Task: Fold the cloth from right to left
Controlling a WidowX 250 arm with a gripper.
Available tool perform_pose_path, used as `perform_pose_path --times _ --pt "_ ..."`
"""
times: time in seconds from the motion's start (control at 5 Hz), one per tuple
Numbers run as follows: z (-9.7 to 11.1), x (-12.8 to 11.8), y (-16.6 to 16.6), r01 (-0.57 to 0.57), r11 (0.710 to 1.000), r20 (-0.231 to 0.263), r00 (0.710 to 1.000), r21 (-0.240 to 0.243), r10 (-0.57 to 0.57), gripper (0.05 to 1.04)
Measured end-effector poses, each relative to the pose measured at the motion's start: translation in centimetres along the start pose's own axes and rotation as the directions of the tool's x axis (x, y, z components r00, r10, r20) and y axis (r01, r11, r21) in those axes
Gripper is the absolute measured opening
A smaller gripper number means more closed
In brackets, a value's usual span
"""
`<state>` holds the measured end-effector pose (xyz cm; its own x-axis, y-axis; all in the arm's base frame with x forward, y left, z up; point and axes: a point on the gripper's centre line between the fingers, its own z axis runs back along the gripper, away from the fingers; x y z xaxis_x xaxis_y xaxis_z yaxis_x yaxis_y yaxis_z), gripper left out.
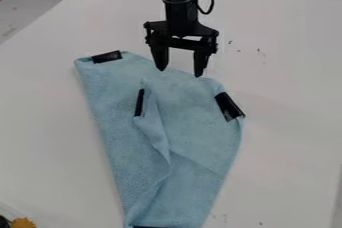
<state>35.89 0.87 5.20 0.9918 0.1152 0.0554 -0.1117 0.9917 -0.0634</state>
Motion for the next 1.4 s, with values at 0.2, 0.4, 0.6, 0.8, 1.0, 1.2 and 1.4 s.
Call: perform_pose_path --times 0.2,0.4,0.6,0.8,1.0,1.2,1.4 --pt "-1.2 -0.4 0.0 -0.004 1.000 -0.035 0.999 0.002 0.004 0.999" --pt "-0.8 0.1 -1.3 -0.024 0.999 -0.010 1.000 0.047 0.024 0.999" --pt "-0.4 0.7 -3.6 -0.027 0.997 0.038 0.999 0.078 0.024 0.999" --pt "-0.4 1.0 -5.6 -0.038 0.994 0.093 0.995 0.103 0.028 0.999" --pt "-1.2 0.7 -8.3 -0.039 0.991 0.130 0.991 0.127 0.022 0.999" --pt "-2.5 -0.2 -9.8 -0.043 0.992 0.137 0.990 0.118 0.027 0.999" --pt "-3.3 -1.0 -10.3 -0.042 0.992 0.116 0.993 0.117 0.028 0.999"
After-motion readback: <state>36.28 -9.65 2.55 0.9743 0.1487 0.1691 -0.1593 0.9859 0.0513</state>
